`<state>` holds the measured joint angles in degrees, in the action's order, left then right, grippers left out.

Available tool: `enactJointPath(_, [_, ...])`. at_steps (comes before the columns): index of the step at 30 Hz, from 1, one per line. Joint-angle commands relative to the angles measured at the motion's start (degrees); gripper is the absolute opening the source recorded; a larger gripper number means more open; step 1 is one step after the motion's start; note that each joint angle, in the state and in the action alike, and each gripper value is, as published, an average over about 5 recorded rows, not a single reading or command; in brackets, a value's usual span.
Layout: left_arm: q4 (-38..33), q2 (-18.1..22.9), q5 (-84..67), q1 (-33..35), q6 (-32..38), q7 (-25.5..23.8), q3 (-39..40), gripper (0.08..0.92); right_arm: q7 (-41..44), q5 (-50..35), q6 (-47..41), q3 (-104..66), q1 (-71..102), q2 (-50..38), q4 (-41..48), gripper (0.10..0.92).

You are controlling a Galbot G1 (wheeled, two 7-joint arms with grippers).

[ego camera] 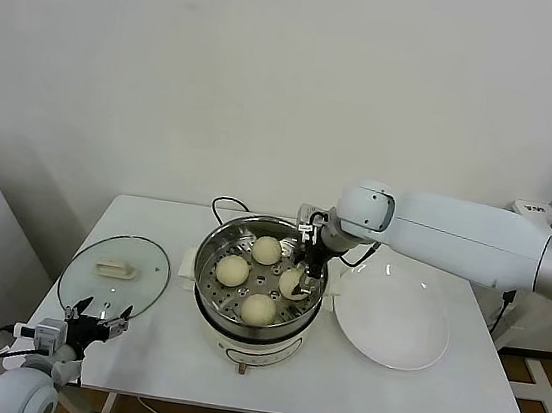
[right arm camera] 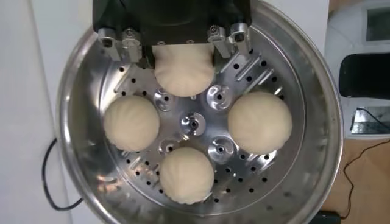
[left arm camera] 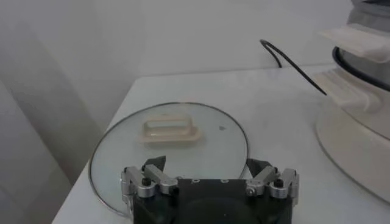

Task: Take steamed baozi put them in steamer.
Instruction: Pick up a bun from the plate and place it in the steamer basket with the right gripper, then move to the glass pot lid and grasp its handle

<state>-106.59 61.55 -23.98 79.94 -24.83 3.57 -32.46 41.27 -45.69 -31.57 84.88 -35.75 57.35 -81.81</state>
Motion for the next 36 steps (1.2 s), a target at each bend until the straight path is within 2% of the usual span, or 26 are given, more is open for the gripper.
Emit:
enactJointPath(1, [0.21, -0.14, -0.09, 0.24, 0.19, -0.04, -0.17, 0.823, 0.37, -1.39, -0.4, -1.85, 0.63, -0.51, 0.32, 0.769])
enactJointPath(3, [0.18, -0.18, -0.17, 0.4, 0.28, -0.05, -0.29, 0.823, 1.7, -2.28, -0.23, -3.26, -0.34, -1.58, 0.86, 0.806])
enactJointPath(9, [0.0, -0.35, -0.34, 0.47, 0.29, -0.03, -0.58, 0.823, 3.3, -7.72, 2.3, -10.72, -0.22, -7.74, 2.24, 0.822])
enactJointPath(16, [-0.09, -0.35, -0.43, 0.51, 0.35, 0.1, -0.91, 0.823, -11.84, -10.64, 9.53, -33.03, 14.08, -16.55, 4.29, 0.823])
enactJointPath(24, [0.05, -1.25, -0.66, -0.12, 0.36, 0.33, -0.73, 0.823, -23.04, -9.09, 20.62, -63.69, 42.0, -21.74, 1.75, 0.823])
enactJointPath(31, [0.08, -1.5, -0.38, -0.21, 1.08, 0.33, -0.49, 0.823, -29.62, -0.56, 29.07, -85.5, 66.23, -19.11, -1.88, 0.823])
enactJointPath(36, [0.91, -1.71, 3.27, 0.01, 3.29, 0.13, -0.69, 0.823, -32.98, 6.81, 31.68, -98.2, 79.56, -13.76, -4.6, 0.823])
